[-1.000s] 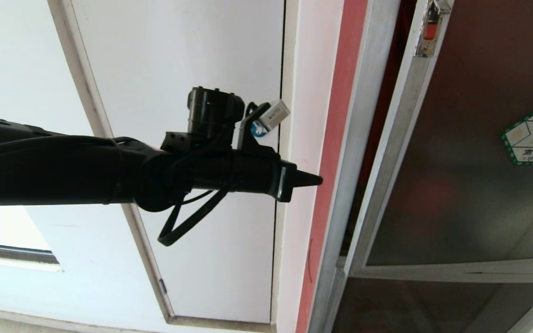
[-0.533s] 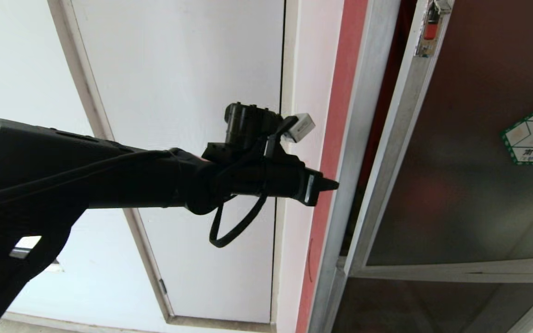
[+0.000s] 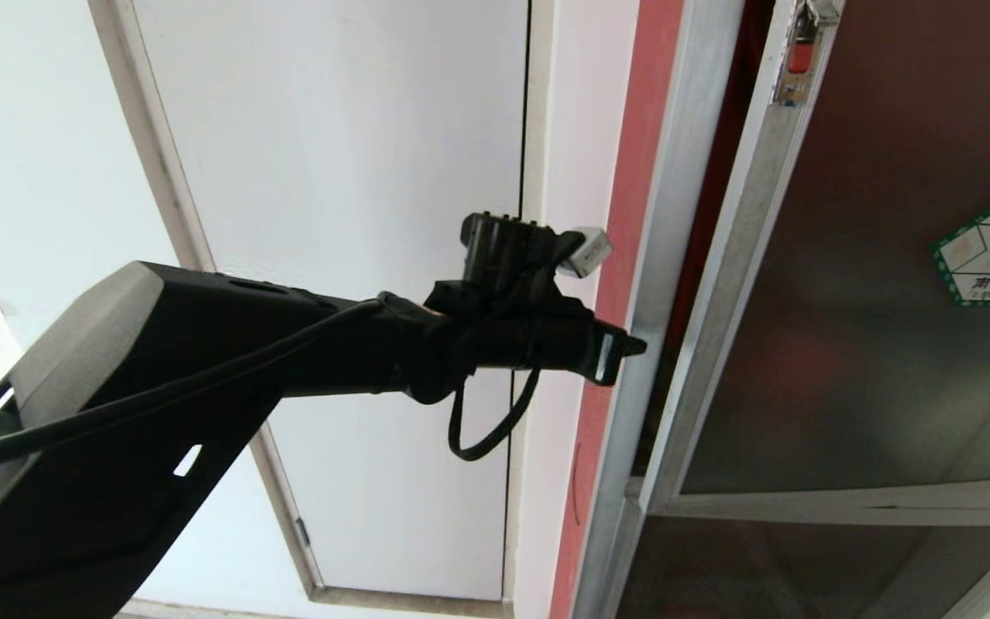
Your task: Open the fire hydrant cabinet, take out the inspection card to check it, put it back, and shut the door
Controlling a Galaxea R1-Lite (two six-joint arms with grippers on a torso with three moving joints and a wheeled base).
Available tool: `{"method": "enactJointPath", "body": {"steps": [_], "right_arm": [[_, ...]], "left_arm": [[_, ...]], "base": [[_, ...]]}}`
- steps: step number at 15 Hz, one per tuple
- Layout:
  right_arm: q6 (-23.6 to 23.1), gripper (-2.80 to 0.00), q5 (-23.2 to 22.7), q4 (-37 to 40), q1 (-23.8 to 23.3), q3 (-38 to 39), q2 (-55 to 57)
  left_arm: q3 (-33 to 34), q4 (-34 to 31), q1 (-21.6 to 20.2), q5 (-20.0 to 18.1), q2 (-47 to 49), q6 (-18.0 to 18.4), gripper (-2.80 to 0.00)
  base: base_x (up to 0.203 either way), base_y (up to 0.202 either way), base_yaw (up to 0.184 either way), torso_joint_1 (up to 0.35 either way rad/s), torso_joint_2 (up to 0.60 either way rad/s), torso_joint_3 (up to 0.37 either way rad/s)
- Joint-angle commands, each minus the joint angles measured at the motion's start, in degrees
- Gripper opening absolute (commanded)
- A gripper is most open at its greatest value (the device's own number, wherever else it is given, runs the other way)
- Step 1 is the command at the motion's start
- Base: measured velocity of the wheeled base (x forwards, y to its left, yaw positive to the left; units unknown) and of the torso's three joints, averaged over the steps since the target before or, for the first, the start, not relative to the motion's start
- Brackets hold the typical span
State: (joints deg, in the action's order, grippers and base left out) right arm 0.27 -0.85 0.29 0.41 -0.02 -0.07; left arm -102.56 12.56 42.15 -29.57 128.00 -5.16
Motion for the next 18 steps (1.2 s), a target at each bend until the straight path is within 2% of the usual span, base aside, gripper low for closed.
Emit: {"method": "enactJointPath", "body": {"steps": [1, 6, 10, 14, 18], "right_arm": [[0.0, -2.80, 0.0, 0.0, 0.0, 0.0, 0.0], [0.0, -2.80, 0.0, 0.0, 0.0, 0.0, 0.0], [0.0, -2.80, 0.0, 0.0, 0.0, -0.1, 0.0], [0.0, -2.80, 0.0, 0.0, 0.0, 0.0, 0.0], [0.0, -2.80, 0.0, 0.1, 0.0, 0.0, 0.1]], "left_arm": [[-1.5, 0.1, 0.9, 0.8, 1.8, 0.0, -2.80], [-3.3, 0.3, 3.1, 4.5, 3.3, 0.1, -2.80], [-3.5, 2.9, 4.1, 7.3, 3.7, 1.3, -2.80], [-2.8, 2.9, 5.5, 7.5, 2.5, 1.3, -2.80], [0.6, 2.9, 7.3, 7.5, -0.6, 1.4, -2.80]], "base": [[0.000, 0.000, 0.000, 0.000, 0.00, 0.000], [0.000, 0.000, 0.000, 0.000, 0.00, 0.000], [0.000, 0.000, 0.000, 0.000, 0.00, 0.000], [0.000, 0.000, 0.000, 0.000, 0.00, 0.000], [0.000, 0.000, 0.000, 0.000, 0.00, 0.000]]}}
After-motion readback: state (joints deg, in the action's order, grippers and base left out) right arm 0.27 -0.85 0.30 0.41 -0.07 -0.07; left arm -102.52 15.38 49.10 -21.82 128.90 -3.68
